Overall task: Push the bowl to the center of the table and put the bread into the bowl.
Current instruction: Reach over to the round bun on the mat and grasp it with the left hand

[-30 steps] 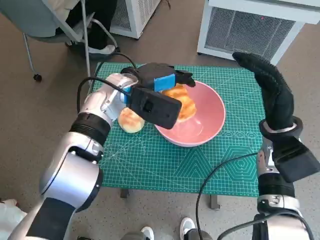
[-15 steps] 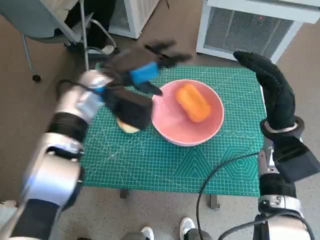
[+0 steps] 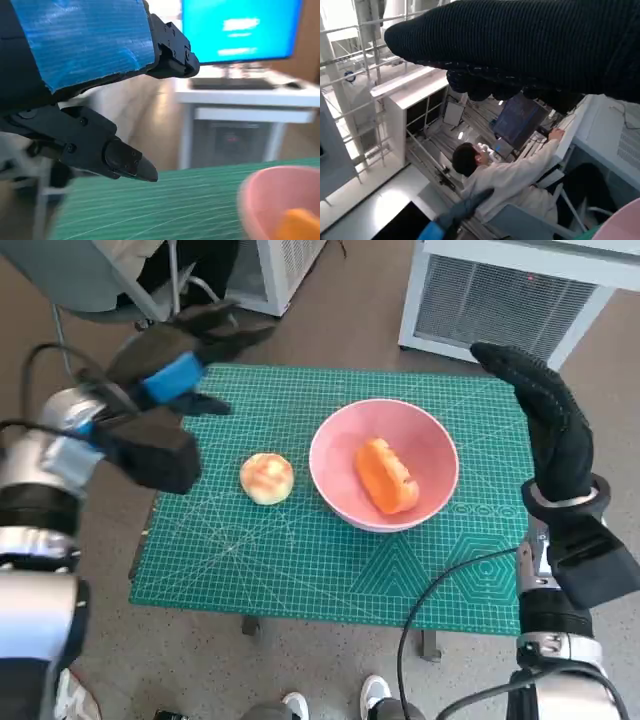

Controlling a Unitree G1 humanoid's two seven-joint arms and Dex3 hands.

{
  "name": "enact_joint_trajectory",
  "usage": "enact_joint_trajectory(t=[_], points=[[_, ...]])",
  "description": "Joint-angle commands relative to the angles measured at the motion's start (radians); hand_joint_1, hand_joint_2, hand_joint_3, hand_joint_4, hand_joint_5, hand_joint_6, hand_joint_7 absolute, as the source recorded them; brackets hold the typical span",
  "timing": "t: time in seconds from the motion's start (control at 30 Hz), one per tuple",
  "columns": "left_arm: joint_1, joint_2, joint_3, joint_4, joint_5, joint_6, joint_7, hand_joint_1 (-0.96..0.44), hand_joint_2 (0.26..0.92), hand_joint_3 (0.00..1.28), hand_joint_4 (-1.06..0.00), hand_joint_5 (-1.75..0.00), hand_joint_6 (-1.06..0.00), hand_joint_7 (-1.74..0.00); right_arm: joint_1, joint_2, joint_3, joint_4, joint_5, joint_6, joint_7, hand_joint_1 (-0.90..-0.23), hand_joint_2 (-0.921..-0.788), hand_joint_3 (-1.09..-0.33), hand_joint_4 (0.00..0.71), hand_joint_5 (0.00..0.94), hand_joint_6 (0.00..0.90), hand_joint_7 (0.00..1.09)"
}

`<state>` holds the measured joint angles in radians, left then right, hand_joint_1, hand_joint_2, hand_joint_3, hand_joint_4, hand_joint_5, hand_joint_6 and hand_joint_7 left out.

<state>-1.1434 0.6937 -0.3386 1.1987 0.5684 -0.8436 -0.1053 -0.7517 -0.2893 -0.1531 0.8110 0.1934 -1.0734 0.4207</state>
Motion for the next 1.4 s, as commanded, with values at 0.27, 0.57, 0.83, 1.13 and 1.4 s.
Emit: enact_joint_trajectory(t=[0.27,0.57,0.83,1.13,1.4], points=[[0.101,0.019,-0.009,-0.001,0.007,-0.032,0.011,-0.31,0.818,0.0,-0.3,-0.01,-0.43,-0.01,0.014,0.001,0.001,0.022,0.017,0.01,0.029,-0.747,-0.921,-0.783,0.23,0.001,0.291,0.0],[0.129,-0.015,-0.03,0.025,0.02,0.002,-0.006,-0.36,0.823,0.0,-0.32,-0.01,-0.43,-0.01,0.002,0.003,0.0,0.034,0.017,0.004,0.038,-0.747,-0.921,-0.782,0.231,0.001,0.291,0.0],[0.129,-0.068,-0.061,0.053,0.032,0.058,-0.041,-0.39,0.827,0.0,-0.32,0.0,-0.43,0.0,-0.004,0.004,0.0,0.041,0.02,0.002,0.047,-0.748,-0.921,-0.779,0.232,0.001,0.292,0.0],[0.112,-0.131,-0.085,0.079,0.035,0.159,-0.092,-0.39,0.829,0.0,-0.29,0.0,-0.39,0.0,-0.012,0.004,-0.001,0.055,0.022,0.0,0.059,-0.742,-0.921,-0.78,0.232,0.001,0.292,0.0],[0.097,-0.192,-0.095,0.095,0.031,0.244,-0.111,-0.37,0.83,0.0,-0.27,0.0,-0.37,0.0,-0.014,0.002,-0.001,0.057,0.023,0.001,0.068,-0.741,-0.921,-0.78,0.232,0.001,0.292,0.0]])
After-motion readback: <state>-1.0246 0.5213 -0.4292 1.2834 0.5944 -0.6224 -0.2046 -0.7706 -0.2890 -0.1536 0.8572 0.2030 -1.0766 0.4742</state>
